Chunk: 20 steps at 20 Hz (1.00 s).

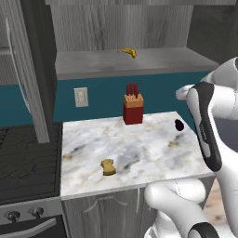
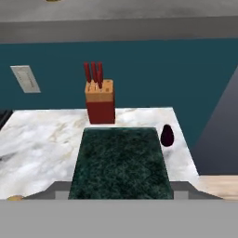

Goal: Pick the sponge and sponge from the cabinet and place them on the counter.

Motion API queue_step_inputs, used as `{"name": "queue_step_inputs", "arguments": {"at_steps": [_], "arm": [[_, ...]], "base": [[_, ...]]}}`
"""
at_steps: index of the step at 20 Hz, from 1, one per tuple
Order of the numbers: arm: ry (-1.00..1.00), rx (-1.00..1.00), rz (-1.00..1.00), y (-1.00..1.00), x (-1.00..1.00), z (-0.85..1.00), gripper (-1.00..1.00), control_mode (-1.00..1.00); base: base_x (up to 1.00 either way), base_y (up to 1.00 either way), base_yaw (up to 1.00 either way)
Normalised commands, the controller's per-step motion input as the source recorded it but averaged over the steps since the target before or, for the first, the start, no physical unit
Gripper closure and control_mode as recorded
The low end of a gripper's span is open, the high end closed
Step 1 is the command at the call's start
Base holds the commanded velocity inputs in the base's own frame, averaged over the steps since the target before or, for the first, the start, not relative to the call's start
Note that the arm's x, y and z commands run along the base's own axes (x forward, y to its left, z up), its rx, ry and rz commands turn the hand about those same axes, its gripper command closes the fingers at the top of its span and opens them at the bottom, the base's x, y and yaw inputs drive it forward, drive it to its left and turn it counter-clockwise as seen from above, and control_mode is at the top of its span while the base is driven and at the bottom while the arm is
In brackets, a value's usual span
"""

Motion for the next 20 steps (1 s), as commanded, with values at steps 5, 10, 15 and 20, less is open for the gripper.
{"name": "queue_step_inputs", "arguments": {"at_steps": [5, 10, 15, 20], "arm": [[0.1, 0.01, 0.0, 0.21, -0.03, -0.56, 1.0, -1.0], [0.07, 0.05, 0.0, 0.09, 0.08, -0.44, 1.0, -1.0], [0.07, 0.02, 0.0, 0.0, 0.0, -0.51, 1.0, -1.0], [0.11, 0.0, 0.0, 0.0, 0.04, -0.55, 1.0, -1.0]], "base": [[0.0, 0.0, 0.0], [0.0, 0.0, 0.0], [0.0, 0.0, 0.0], [0.0, 0.0, 0.0]]}}
